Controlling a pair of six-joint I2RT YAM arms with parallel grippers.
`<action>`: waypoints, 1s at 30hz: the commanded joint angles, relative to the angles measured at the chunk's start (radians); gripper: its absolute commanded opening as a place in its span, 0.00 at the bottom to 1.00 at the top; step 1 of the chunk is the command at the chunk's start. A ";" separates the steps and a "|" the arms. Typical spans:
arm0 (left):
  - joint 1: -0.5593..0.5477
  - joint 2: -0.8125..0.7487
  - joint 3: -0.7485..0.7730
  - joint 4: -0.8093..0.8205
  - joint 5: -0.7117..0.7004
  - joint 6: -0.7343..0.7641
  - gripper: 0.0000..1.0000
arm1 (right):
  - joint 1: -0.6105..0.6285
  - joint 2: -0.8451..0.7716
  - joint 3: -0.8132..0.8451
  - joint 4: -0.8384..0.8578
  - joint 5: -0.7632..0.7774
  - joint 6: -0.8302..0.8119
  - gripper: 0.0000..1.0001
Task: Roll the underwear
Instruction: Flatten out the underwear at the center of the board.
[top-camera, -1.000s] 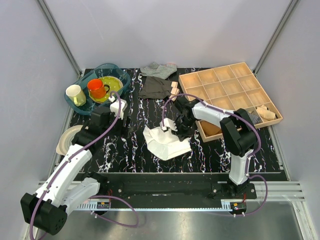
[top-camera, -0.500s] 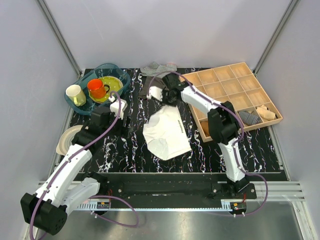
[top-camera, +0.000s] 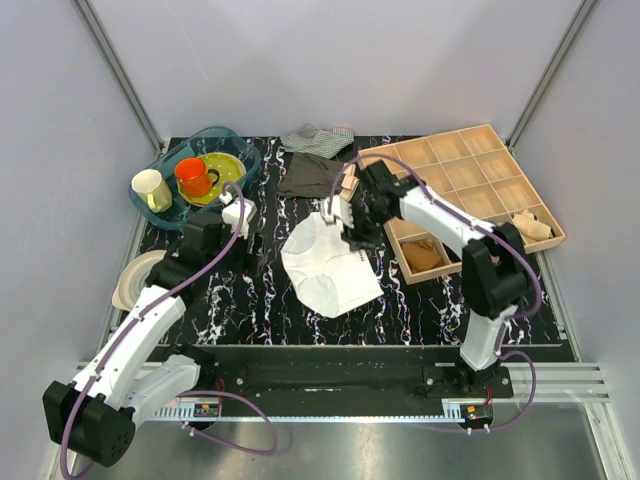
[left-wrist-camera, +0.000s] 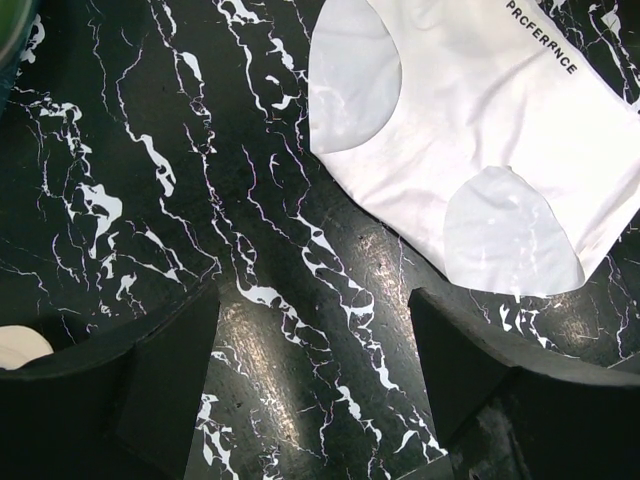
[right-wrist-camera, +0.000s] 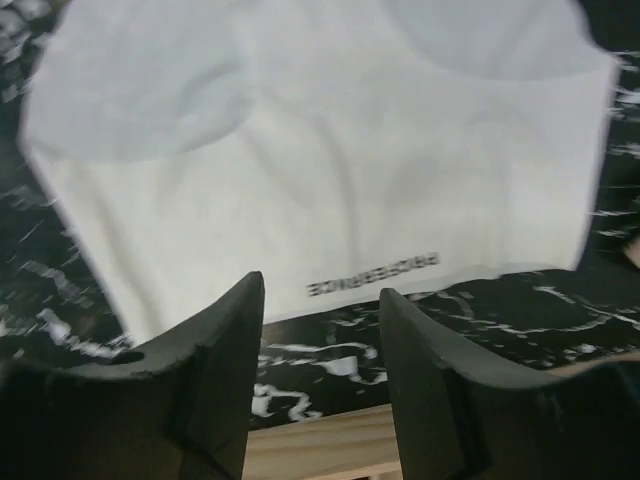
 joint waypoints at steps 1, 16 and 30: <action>0.004 0.010 0.001 0.042 0.030 0.003 0.80 | 0.034 -0.163 -0.238 -0.157 -0.225 -0.318 0.56; 0.113 0.410 0.156 0.163 0.512 -0.159 0.96 | -0.032 -0.112 -0.211 -0.025 -0.209 -0.096 0.51; 0.118 0.885 0.567 -0.004 0.483 -0.054 0.77 | -0.152 0.585 0.818 -0.416 -0.223 -0.091 0.51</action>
